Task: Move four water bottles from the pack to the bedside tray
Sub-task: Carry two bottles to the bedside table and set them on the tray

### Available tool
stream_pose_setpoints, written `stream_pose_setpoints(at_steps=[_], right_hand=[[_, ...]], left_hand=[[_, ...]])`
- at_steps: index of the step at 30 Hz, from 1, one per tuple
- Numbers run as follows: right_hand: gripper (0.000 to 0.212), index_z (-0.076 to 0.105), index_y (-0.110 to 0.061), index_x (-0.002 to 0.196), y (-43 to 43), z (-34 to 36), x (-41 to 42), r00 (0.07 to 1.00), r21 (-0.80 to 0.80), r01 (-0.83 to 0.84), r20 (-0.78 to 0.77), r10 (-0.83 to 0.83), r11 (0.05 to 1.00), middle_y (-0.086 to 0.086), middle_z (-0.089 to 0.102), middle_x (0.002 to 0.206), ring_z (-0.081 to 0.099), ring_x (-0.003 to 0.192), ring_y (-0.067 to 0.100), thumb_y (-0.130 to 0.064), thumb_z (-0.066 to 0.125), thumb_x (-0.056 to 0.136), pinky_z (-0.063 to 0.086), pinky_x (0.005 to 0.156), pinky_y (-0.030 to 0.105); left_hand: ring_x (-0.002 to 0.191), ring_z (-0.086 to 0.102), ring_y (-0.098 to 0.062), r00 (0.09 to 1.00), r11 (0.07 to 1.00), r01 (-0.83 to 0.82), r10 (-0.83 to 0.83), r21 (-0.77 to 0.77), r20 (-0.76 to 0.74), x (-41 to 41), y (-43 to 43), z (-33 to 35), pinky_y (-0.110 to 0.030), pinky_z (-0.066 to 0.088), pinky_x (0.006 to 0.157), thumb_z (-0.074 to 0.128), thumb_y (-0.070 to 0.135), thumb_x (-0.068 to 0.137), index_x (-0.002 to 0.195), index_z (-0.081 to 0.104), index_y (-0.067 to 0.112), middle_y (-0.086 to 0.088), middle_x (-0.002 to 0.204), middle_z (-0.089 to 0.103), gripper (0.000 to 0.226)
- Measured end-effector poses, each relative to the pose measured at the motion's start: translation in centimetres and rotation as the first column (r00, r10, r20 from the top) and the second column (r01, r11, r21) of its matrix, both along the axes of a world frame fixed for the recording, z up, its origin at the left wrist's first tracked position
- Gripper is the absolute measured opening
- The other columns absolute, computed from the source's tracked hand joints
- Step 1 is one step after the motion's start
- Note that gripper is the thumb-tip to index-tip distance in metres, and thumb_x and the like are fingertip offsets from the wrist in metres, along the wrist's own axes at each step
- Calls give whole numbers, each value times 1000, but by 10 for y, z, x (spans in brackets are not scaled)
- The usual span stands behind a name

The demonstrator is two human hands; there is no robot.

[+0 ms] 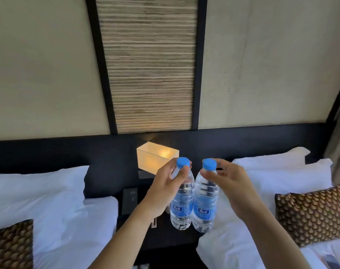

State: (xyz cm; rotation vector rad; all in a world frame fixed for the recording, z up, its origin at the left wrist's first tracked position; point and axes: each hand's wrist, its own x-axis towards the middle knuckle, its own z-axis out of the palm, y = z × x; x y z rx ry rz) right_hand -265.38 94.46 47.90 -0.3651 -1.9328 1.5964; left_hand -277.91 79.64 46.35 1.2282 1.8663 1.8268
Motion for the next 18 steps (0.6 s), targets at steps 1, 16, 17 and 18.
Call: stream_pose_setpoints(at_steps=[1,16,17,18], right_hand=[[22,77,-23,105,20,-5,-20,1000,-10,7,16,-7,1000,-5,82,87,74,76,0,-14,81,85,52,65,10],[21,79,-28,99,311,-212,-291,974,-69,27,225,-11,997,-10,81,96,76,90,11,-15,84,83,54,77,23],[22,78,-27,100,326,-233,-308,972,-67,29,236,-12,997,-11,80,96,76,92,10,-14,83,83,55,78,23],[23,78,-27,101,338,-256,-324,970,-65,29,244,-13,997,-12,80,97,76,93,10,-14,83,83,56,79,25]], left_hand=[[120,65,-10,1000,1000,7,-7,-17,-3,-21,20,-5,-29,45,111,54,60,91,121,66,14,-1,120,71,56],[116,64,-1,999,973,-38,39,-227,-1,-279,295,-215,-15,46,97,45,81,86,121,62,37,16,121,72,59],[116,64,0,999,970,-42,43,-238,-4,-292,308,-237,-16,47,96,45,81,86,122,62,38,19,122,71,59],[115,64,0,999,969,-48,49,-244,-4,-304,321,-259,-17,47,95,46,81,86,123,62,38,22,121,70,59]])
